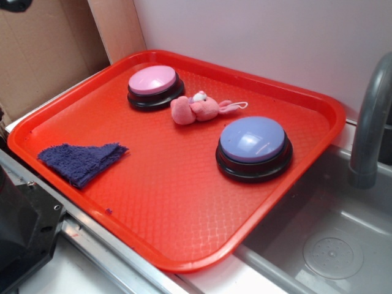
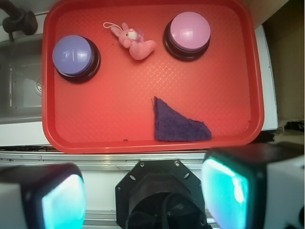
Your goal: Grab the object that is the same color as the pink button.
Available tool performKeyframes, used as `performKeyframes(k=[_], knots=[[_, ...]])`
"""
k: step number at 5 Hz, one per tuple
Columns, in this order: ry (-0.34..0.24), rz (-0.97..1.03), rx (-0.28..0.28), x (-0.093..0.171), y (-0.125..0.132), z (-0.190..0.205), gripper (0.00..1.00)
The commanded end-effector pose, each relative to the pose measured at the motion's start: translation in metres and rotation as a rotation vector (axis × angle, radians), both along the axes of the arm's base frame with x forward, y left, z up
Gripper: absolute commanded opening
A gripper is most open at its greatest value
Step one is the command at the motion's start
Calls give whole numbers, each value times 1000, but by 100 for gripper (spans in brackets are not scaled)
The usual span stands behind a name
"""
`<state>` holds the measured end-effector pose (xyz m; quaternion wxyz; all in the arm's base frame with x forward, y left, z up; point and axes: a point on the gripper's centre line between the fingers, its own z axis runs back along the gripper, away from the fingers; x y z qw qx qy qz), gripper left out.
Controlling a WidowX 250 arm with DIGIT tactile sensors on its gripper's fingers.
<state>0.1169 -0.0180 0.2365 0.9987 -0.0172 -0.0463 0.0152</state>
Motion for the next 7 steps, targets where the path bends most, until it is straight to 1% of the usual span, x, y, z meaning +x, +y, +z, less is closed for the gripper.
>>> performKeyframes(k=[1,2,3,4,5,6,7], knots=[[0,0,0,0,0,0,100],[-36,-85,-19,15,6,-6,100],[-50,-208,13,43,12,-19,100],[-64,-335,50,77,11,-33,100],[-106,-524,38,113,4,-52,100],[-166,-646,65,138,-8,-72,100],[-167,-670,117,154,-17,-95,100]])
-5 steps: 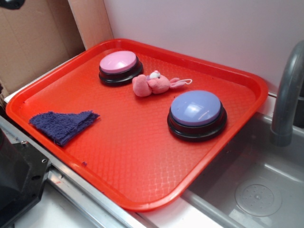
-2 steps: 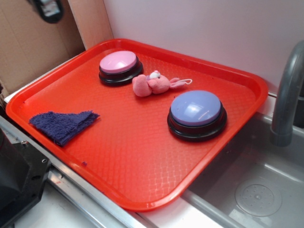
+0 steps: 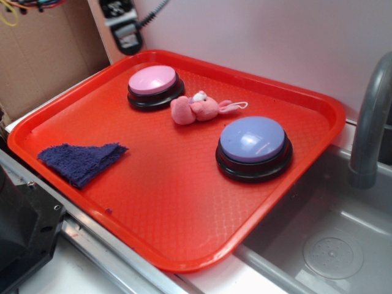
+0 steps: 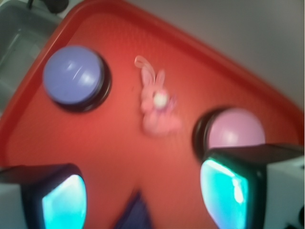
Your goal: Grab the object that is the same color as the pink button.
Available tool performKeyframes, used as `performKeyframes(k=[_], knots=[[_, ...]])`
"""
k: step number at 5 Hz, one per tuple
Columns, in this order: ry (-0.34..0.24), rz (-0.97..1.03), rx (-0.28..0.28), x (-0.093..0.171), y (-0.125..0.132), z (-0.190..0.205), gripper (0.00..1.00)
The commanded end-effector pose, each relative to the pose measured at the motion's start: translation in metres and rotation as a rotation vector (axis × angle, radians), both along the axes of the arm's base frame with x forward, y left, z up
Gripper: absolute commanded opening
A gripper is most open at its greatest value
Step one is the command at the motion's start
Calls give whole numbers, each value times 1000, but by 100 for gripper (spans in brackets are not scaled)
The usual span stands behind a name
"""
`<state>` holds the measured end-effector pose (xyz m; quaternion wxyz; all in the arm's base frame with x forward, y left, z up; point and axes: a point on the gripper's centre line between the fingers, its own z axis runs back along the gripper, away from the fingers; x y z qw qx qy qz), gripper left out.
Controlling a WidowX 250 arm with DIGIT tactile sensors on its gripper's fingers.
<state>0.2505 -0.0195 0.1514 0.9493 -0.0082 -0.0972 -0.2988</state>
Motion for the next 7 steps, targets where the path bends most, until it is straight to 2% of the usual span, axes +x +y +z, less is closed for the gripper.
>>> performKeyframes(k=[1,2,4,5,6,7], knots=[[-76,-39,70,30,-13,-32,100],[-75,-47,95,38,-8,-53,100],[-36,-82,107,46,-6,-96,100],[-53,-124,57,49,-7,-109,100],[-28,-122,82,51,-8,-118,100],[6,-145,94,51,-6,-120,0]])
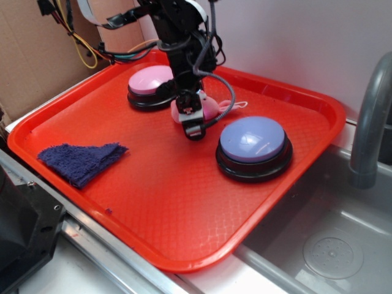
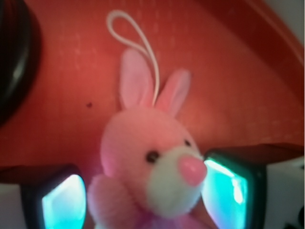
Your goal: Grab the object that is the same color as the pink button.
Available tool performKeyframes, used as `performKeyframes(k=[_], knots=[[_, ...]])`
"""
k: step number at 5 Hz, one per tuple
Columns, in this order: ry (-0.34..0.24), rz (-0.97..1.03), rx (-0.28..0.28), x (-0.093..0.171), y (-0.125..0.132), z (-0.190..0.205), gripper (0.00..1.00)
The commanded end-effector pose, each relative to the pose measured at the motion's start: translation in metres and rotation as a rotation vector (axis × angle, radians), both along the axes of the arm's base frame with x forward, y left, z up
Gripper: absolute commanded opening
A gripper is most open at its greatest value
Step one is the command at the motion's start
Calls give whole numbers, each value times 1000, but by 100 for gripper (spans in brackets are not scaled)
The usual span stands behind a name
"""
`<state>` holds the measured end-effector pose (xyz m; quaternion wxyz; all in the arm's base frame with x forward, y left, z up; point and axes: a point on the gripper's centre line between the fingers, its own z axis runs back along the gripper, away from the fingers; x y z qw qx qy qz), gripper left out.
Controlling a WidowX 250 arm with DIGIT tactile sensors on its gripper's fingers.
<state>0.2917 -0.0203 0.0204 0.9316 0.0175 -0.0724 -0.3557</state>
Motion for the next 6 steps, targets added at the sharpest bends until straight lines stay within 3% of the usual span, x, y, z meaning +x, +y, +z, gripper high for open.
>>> performKeyframes(k=[1,3,5,6], knots=[[-39,-27,-13,10,-1,14,0],[-21,49,-46,4,0,49,0],[41,251,-154,-42,9,114,0],[106,352,-103,-71,12,120,0]])
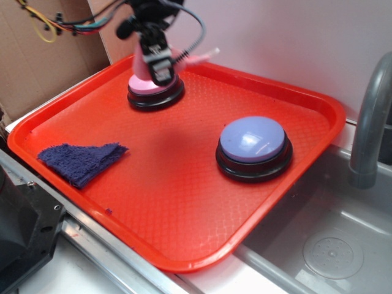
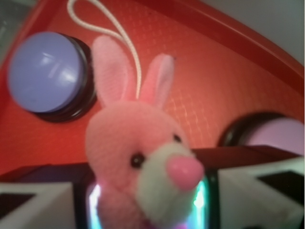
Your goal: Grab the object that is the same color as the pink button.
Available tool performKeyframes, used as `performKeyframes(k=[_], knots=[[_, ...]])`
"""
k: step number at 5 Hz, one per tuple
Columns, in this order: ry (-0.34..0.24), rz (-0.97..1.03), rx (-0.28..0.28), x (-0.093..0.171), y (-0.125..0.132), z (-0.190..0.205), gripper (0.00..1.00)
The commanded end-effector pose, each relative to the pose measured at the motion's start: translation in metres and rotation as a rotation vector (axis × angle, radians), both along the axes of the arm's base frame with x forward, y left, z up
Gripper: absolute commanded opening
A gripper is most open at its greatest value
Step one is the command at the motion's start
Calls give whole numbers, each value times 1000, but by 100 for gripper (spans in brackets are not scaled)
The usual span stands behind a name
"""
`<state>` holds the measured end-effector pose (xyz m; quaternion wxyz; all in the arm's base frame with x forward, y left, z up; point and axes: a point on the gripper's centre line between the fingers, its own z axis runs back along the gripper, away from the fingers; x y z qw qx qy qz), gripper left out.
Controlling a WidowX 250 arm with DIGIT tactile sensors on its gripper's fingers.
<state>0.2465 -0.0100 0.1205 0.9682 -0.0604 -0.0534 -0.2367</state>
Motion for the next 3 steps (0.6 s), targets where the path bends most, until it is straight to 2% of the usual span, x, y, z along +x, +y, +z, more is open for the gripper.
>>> performKeyframes(k=[1,2,3], knots=[[88,169,55,-49,2,19,0],[116,220,38,-61,2,14,0],[121,298,54,-63,3,12,0]])
